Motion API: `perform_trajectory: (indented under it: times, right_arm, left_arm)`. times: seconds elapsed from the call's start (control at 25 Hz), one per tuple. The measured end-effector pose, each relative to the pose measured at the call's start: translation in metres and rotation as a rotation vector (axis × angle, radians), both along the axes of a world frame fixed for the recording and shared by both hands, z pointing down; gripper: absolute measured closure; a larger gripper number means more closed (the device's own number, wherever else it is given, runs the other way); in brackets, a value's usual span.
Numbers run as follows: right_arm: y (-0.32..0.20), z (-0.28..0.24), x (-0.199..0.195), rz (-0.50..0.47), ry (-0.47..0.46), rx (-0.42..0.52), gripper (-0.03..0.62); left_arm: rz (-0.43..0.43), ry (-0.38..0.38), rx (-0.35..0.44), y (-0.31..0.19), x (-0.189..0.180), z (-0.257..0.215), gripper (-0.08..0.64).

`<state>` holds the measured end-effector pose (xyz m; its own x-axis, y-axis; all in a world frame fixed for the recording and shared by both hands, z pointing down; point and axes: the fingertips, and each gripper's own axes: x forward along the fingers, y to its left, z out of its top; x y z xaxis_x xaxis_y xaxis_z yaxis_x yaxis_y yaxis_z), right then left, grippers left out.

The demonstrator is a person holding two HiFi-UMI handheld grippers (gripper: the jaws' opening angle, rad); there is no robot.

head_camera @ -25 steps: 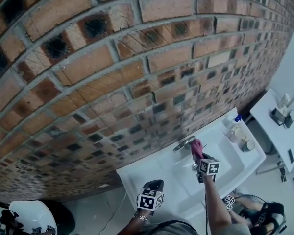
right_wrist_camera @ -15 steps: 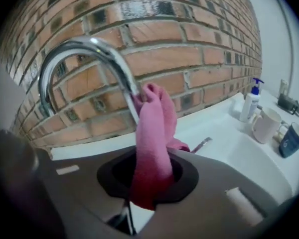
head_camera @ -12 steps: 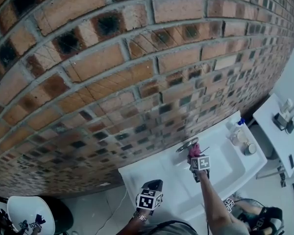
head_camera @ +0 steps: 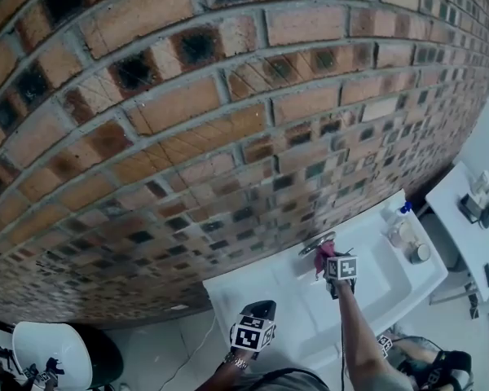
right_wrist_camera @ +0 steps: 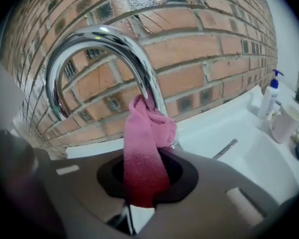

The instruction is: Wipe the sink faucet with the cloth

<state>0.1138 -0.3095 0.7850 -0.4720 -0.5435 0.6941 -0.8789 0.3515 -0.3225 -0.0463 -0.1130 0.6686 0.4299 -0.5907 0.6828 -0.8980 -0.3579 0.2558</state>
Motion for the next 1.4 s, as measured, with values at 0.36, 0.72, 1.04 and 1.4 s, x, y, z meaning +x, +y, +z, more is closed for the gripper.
perform_trajectory:
  times: [0.36,0.72,1.04,1.4]
  right_arm:
    - [-0.013,-0.077,0.037,0.073,0.145,0.278,0.528]
    - [0.027,-0.148,-0.025,-0.163,0.368,0.557,0.528]
    - [0.110,-0.111,-0.123,-0.518,0.256,0.518,0.528]
    - [0.167,-0.128,-0.109,-0.242,-0.056,0.325,0.526]
  left_arm:
    - [-0.041,-0.005,0.008,0.008,-0.011,-0.003,0.540]
    - [0.005,-0.020,0.052,0.031,0.017,-0.023,0.540]
    - [-0.019,-0.025,0.029,0.069,0.029,-0.019,0.540]
    - [-0.145,0.033,-0.059,0.110,0.020,0.005,0.540]
